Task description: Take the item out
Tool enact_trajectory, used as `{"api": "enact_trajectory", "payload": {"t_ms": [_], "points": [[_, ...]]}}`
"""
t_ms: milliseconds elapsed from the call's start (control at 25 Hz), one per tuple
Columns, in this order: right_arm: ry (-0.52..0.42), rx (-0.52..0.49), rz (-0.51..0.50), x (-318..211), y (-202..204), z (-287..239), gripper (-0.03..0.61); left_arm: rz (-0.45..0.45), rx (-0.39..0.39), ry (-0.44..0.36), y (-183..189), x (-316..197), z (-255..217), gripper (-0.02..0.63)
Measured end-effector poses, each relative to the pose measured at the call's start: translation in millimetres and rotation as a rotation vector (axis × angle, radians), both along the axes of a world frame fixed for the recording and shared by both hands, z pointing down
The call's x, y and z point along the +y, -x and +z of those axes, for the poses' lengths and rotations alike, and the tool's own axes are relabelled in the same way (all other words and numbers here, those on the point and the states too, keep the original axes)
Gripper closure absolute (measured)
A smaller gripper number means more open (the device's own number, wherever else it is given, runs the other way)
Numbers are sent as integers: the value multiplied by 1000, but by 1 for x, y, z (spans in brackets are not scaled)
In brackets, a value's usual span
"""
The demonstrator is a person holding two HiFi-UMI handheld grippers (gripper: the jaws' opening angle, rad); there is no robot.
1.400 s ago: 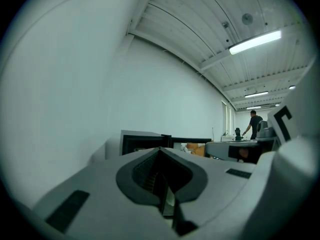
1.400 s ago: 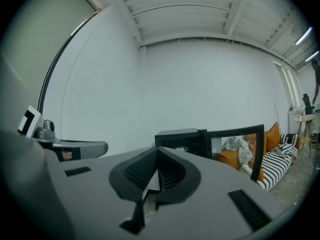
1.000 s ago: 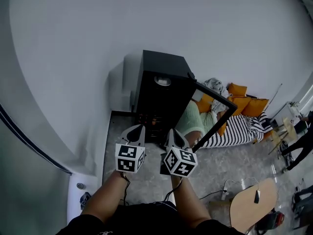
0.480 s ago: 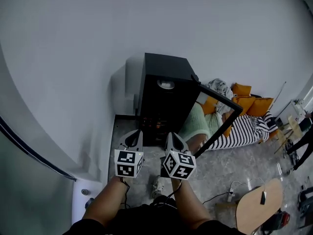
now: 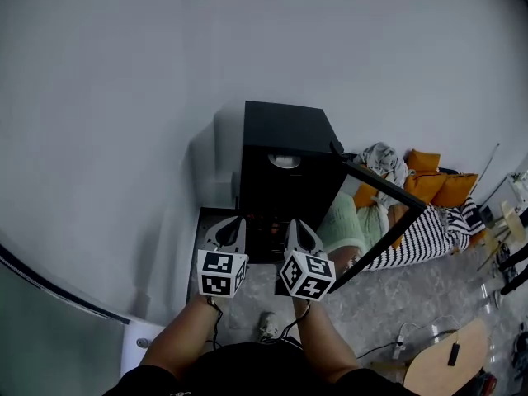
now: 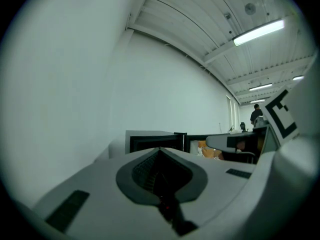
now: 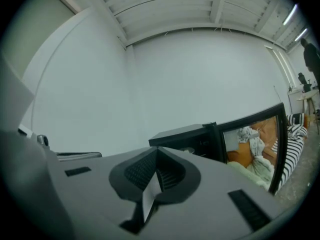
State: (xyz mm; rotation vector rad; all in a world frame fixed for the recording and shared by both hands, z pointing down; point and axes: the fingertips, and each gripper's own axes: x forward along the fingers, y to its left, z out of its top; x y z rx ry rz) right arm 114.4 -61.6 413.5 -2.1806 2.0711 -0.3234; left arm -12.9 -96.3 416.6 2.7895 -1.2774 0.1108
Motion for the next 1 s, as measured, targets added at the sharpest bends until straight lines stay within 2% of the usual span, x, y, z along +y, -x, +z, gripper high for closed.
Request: {"api": "enact_trajectory", "payload": {"t_ms": [160, 320, 440, 720, 880, 1000], "points": [[-3, 17, -20, -37, -26, 0, 575, 7, -42, -11, -33, -33, -1, 614], [25, 2, -28, -68, -57, 6, 575, 22, -46, -2, -69, -62, -7, 614], [58, -49, -41, -92, -81, 16, 575, 13, -51, -1, -91, -83, -7, 614], [129, -444, -87, -144, -124, 49, 575, -44, -71, 46, -114, -121, 10, 614], [166, -599, -102, -173, -126, 64, 574, -87, -80, 75, -109, -132, 18, 614], [164, -724, -76, -196, -130, 75, 575, -89, -90, 76, -107, -143, 23, 614]]}}
